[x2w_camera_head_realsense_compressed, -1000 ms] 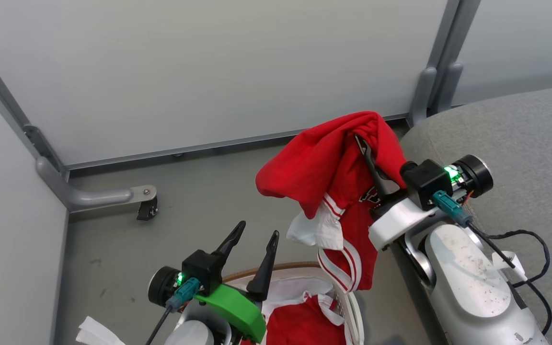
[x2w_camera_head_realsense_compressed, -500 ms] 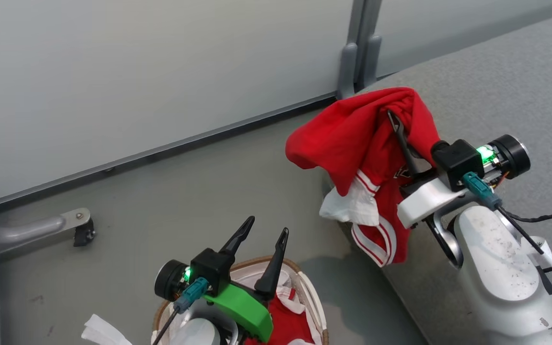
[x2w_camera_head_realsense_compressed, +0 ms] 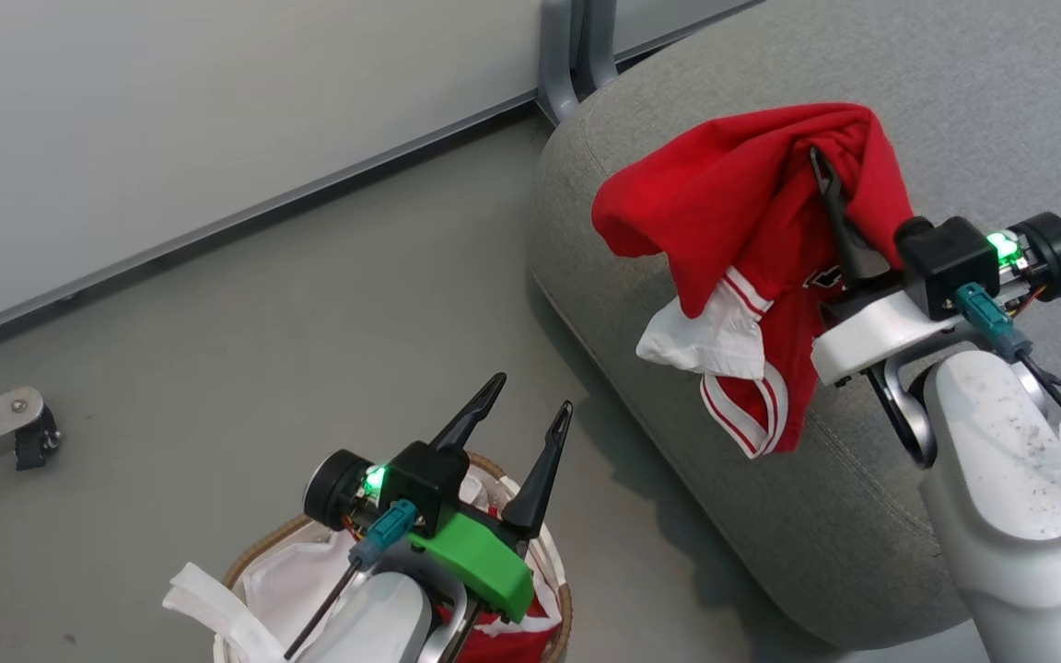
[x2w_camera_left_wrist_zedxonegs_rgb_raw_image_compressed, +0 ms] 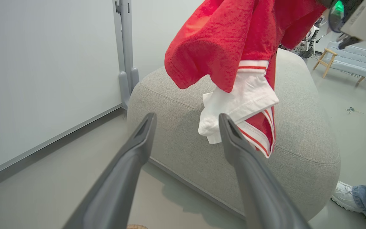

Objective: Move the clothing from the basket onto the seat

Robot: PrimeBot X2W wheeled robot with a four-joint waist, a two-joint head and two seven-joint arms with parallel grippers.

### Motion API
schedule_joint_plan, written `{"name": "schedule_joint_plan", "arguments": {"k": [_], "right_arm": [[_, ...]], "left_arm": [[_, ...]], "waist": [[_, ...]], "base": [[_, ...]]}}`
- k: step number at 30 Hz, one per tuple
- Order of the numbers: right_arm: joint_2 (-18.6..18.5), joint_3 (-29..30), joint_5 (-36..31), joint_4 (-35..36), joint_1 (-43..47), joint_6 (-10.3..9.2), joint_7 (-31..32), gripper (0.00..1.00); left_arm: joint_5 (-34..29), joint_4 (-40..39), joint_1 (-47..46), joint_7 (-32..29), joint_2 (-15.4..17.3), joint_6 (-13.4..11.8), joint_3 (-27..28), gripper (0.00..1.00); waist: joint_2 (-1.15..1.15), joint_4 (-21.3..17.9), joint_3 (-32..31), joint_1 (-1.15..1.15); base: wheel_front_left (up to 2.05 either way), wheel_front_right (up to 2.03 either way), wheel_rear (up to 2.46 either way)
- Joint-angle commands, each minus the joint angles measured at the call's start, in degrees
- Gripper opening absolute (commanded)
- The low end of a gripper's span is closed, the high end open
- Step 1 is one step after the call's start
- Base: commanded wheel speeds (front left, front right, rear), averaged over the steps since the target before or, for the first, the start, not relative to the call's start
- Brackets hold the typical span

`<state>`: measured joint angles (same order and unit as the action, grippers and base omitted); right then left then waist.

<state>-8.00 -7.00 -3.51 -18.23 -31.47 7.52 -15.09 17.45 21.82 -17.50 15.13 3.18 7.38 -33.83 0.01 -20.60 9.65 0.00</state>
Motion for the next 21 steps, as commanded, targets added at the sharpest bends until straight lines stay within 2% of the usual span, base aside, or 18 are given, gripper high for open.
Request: {"name": "schedule_joint_plan", "arguments": {"k": [1,6,14,21], "right_arm": [[-0.49,0.43,-0.46,0.35,-1.60,-0.06,-0.12,0.00],[-2.93,0.77,-0.80,-0.08,-7.06,-0.06,-0.13,0.00],[-9.80,1.38,-0.79,-1.79,-22.55,-0.07,-0.13,0.00],[-16.06,4.06,-1.06,-6.96,-34.49,-0.07,-0.11,0.00]], "left_arm": [[-0.43,-0.30,-1.31,0.03,0.80,0.18,-0.27,1.00],[-1.17,-0.72,-4.03,0.03,1.87,0.18,-1.28,1.00],[-2.93,-2.55,-9.54,0.03,4.30,0.18,-0.36,1.00],[-4.90,-4.19,-12.83,0.03,6.25,0.16,1.18,1.00]], "waist": [[-0.01,-0.93,2.96,0.00],[-0.01,0.84,7.51,0.00],[-0.01,3.67,18.02,0.00],[-0.01,5.48,26.37,0.00]], "base": [[0.00,0.00,0.00],[0.00,0.00,0.00],[0.00,0.00,0.00],[0.00,0.00,0.00]]}}
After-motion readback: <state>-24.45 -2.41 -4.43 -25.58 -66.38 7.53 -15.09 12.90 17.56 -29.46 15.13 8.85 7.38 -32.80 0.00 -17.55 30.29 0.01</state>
